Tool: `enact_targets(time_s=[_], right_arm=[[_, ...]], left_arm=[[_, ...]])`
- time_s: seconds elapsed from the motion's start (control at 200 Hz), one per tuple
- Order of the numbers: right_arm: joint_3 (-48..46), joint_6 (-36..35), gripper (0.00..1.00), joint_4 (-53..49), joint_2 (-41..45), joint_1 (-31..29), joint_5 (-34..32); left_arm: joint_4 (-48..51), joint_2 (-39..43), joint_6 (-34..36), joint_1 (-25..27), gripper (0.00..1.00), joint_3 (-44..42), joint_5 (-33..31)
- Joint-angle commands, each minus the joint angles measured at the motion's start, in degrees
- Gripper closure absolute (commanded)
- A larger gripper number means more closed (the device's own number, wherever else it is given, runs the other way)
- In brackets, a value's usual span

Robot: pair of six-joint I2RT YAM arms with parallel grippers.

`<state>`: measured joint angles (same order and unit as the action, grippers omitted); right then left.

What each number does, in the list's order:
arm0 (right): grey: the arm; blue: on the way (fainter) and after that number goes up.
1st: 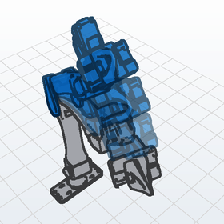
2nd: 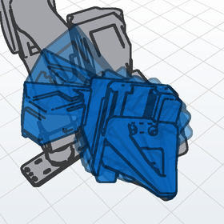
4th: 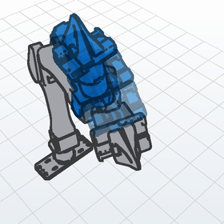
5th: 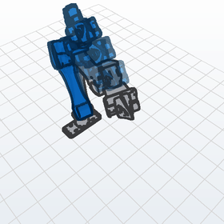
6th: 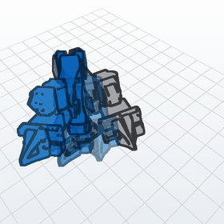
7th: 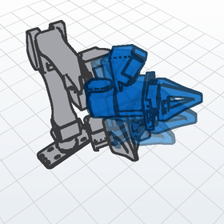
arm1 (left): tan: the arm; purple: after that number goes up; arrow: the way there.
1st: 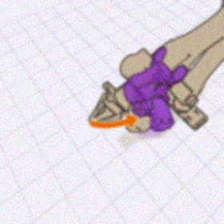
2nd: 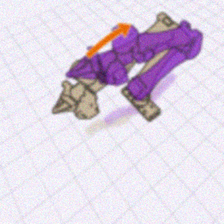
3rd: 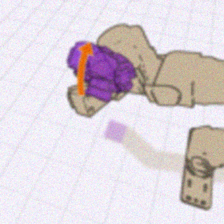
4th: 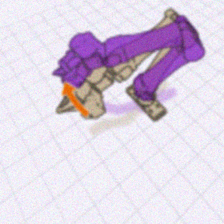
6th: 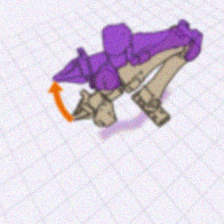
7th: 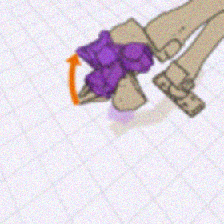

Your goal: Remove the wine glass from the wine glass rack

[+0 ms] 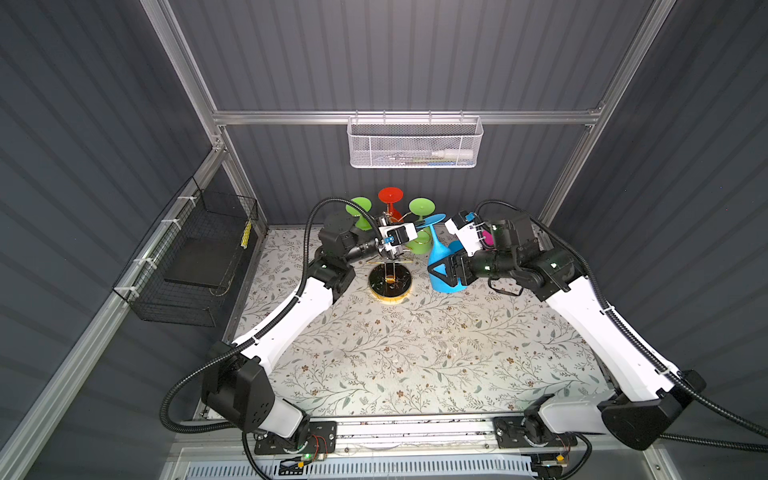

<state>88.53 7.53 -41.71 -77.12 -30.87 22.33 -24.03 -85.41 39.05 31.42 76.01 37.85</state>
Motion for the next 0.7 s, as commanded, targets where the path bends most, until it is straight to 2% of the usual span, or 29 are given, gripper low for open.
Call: enact_targets(time_s=[0.0,0.175,0.365,0.61,0.695], right_arm=[[0.06,-0.82,0.16,0.58,0.11,-0.32,-0.62],[-0.49,-0.23,0.07,2.68,0.88,-0.23,-0.08],[-2.05,1.13,0.03,6.89,4.21,0.91,-0.31],[-11.2,8.75,0.02,21.12,15.52,10.72,6.77],[-15.46,11.44,0.03,25.95,19.77,14.53,9.59]], left_arm=[[-2.4,2.27,-2.31,0.75,1.0,-0.41,-2.54],[-1.66,2.71,-5.78,0.75,1.0,-1.37,-8.3],[3.01,3.21,-16.76,0.66,1.0,-0.39,-18.47],[13.9,3.96,-35.51,0.59,1.0,1.12,-31.98],[15.33,4.83,-39.66,0.33,1.0,0.66,-33.62]])
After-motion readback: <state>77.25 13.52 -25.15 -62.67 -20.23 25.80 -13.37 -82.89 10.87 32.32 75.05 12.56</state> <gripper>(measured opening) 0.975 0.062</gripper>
